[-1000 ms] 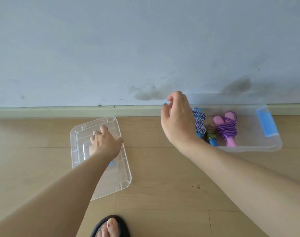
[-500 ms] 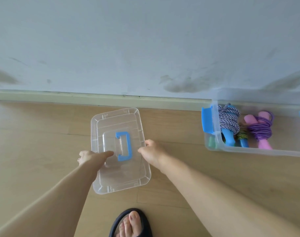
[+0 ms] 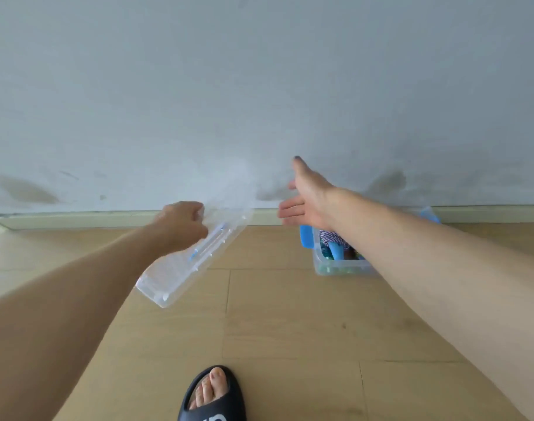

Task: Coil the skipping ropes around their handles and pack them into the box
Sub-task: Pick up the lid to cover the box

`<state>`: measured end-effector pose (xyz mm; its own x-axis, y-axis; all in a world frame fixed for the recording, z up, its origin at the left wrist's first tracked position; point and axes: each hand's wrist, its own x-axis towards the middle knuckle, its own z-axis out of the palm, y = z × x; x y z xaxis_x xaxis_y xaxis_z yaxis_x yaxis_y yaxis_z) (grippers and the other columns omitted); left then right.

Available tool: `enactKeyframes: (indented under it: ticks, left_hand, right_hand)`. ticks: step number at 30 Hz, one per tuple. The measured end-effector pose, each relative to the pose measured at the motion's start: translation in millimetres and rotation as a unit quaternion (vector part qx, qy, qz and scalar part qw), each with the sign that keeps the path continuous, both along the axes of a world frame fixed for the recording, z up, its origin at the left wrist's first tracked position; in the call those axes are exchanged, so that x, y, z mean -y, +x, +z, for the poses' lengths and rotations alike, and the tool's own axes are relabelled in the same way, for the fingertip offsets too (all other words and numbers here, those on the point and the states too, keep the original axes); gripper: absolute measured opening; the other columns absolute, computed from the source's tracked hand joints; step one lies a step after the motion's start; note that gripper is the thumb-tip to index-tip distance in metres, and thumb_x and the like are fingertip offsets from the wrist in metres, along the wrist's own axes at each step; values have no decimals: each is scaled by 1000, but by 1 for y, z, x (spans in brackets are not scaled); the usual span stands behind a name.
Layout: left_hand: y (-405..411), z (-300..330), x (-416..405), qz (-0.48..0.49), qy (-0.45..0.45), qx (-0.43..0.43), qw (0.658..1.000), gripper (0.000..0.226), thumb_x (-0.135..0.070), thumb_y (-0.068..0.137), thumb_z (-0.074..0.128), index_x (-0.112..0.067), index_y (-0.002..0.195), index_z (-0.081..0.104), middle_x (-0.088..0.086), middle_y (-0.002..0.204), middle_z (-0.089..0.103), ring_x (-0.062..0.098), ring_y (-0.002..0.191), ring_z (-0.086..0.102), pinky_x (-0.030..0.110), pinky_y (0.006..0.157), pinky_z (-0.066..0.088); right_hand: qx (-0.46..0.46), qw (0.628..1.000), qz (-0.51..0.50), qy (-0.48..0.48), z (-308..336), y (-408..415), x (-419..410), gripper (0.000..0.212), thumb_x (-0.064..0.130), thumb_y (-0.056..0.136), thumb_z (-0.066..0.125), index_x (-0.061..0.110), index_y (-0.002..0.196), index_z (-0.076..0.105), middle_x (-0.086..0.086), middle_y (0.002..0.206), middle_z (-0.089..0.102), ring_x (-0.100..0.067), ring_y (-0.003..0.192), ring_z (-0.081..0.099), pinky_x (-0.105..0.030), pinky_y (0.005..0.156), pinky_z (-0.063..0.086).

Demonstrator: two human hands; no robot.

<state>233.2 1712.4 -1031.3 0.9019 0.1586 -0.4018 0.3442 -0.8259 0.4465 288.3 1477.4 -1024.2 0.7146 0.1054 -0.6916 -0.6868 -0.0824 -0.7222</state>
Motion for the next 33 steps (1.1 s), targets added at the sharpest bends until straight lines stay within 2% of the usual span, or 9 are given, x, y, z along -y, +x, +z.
enactKeyframes:
  ticks: [4, 6, 9, 13, 17, 21, 24, 26, 33]
  left_hand:
    - [0, 68, 90, -213, 160, 76, 961, 16, -8, 76, 45, -23, 77, 40, -4, 77, 49, 25, 69, 46, 29, 59, 33]
    - [-8, 85, 142, -293, 216, 124, 923, 23, -8, 82, 45, -28, 94, 46, -5, 94, 52, 25, 80, 50, 31, 66, 35]
    - [-20, 82, 208, -375, 276, 205, 861, 34, -5, 84, 47, -20, 114, 49, -1, 102, 50, 24, 85, 48, 33, 65, 32]
    - [-19, 40, 245, -438, 325, 249, 800, 42, -26, 88, 57, -18, 126, 40, 4, 123, 50, 24, 103, 53, 32, 68, 33]
    - [-1, -1, 229, -396, 301, 155, 853, 77, -62, 79, 63, -22, 135, 29, 3, 126, 45, 24, 111, 49, 36, 80, 46]
    - [21, -34, 205, -210, 123, -44, 969, 110, -73, 64, 73, -18, 146, 23, 6, 136, 45, 26, 119, 51, 39, 91, 47]
    - [24, -58, 205, -194, 58, -155, 967, 117, -69, 62, 78, -16, 149, 20, 2, 138, 51, 22, 114, 58, 36, 89, 50]
    - [27, -72, 213, -182, 55, -170, 967, 117, -57, 66, 81, -12, 151, 16, 6, 138, 51, 24, 115, 58, 31, 79, 47]
    - [44, -91, 223, -73, -32, -165, 983, 117, -52, 59, 84, -8, 146, 19, 11, 128, 53, 28, 112, 56, 41, 92, 51]
  right_hand:
    - [-12, 973, -173, 155, 41, -6, 88, 69, 64, 91, 48, 5, 125, 44, -32, 111, 63, -42, 95, 70, -54, 84, 57]
    - [-4, 963, -206, 174, 46, -16, 126, 54, 52, 90, 62, 5, 111, 46, -29, 102, 65, -37, 86, 72, -45, 77, 60]
    - [29, 977, -178, 110, 41, -28, 175, 11, 12, 94, 62, 8, 98, 52, -16, 93, 57, -22, 63, 60, -26, 60, 56]
    - [48, 978, -201, -5, 4, -34, 232, 11, -10, 87, 59, 1, 85, 61, -19, 98, 61, -22, 72, 60, -23, 57, 54]
    - [68, 964, -253, -37, -37, -41, 270, 13, -14, 86, 57, -4, 92, 64, -22, 95, 63, -24, 75, 64, -30, 69, 54]
    - [51, 962, -270, -11, -77, -44, 282, 28, -3, 96, 52, 5, 123, 56, -14, 100, 65, -19, 77, 66, -27, 61, 51]
    - [87, 951, -195, -222, -108, -42, 283, 28, 15, 95, 57, 12, 123, 61, -5, 93, 64, -23, 75, 61, -35, 69, 52]
    - [118, 900, -104, -407, -118, -44, 286, 28, 25, 92, 60, 18, 119, 65, -3, 105, 66, -26, 86, 63, -33, 76, 50]
    - [136, 899, -89, -406, -132, -40, 285, 37, 25, 100, 49, 20, 135, 59, -5, 117, 66, -24, 93, 60, -27, 77, 42]
